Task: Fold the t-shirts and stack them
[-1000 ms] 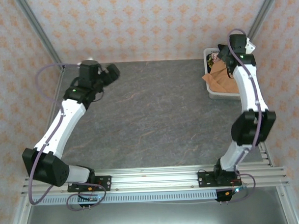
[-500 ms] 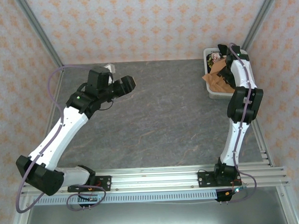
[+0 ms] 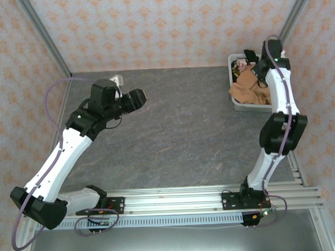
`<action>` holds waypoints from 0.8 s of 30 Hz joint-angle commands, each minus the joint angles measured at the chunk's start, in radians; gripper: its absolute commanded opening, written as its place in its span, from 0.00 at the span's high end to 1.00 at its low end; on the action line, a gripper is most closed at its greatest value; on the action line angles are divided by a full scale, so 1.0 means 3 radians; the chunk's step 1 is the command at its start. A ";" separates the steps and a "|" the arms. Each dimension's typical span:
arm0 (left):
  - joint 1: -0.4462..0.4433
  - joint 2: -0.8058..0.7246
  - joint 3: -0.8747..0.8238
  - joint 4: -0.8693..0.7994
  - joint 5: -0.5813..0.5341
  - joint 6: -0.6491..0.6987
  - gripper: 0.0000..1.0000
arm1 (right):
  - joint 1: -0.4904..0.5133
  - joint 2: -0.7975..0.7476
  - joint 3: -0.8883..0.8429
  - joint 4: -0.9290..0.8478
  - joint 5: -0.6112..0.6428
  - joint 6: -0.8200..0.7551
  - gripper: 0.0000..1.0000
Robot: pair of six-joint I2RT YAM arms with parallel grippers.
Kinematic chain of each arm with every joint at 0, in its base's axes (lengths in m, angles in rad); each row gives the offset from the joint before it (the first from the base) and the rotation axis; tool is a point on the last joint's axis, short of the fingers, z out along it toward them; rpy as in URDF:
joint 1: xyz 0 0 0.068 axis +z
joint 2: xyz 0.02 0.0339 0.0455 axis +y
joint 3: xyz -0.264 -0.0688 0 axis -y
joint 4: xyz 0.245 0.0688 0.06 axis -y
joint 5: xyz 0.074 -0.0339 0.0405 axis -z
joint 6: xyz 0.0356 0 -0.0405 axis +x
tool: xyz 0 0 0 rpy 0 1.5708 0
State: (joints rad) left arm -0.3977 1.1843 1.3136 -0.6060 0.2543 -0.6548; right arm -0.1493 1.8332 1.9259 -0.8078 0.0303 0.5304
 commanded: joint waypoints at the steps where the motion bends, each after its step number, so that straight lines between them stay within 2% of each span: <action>1: -0.0009 -0.0057 -0.0049 -0.0087 -0.0072 0.0019 0.28 | 0.0137 -0.0524 0.0337 0.0404 0.0142 -0.0148 1.00; 7: -0.0008 -0.0048 -0.0015 -0.0247 -0.0526 -0.0001 0.29 | 0.0573 -0.0737 0.1176 0.0448 -0.0037 -0.0435 1.00; 13: -0.0009 -0.0042 0.0161 -0.0569 -0.1103 0.0010 0.28 | 0.1314 -0.0689 0.1547 0.0324 -0.0209 -0.0443 1.00; 16: -0.0004 -0.0037 0.0247 -0.0753 -0.1329 0.0028 0.28 | 0.1828 -0.0695 0.1161 0.0290 -0.0217 -0.0321 1.00; 18: -0.0004 -0.0047 0.0261 -0.0831 -0.1387 0.0054 0.27 | 0.2230 -0.0767 0.0588 0.0460 -0.0129 -0.0189 1.00; 22: -0.0004 -0.0111 0.0172 -0.0918 -0.1410 0.0036 0.27 | 0.2753 -0.0738 -0.0567 0.0916 -0.0204 0.0393 1.00; 23: -0.0004 -0.0135 0.0134 -0.0946 -0.1426 0.0021 0.27 | 0.2846 -0.0619 -0.0717 0.0939 -0.0328 0.0510 0.98; 24: -0.0004 -0.0155 0.0079 -0.0962 -0.1427 0.0013 0.27 | 0.2923 -0.0471 -0.0805 0.0920 -0.0470 0.0598 0.85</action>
State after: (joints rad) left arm -0.3977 1.1751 1.3617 -0.8268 -0.1154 -0.6544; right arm 0.6743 1.6230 1.7710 -0.5785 -0.0345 0.5724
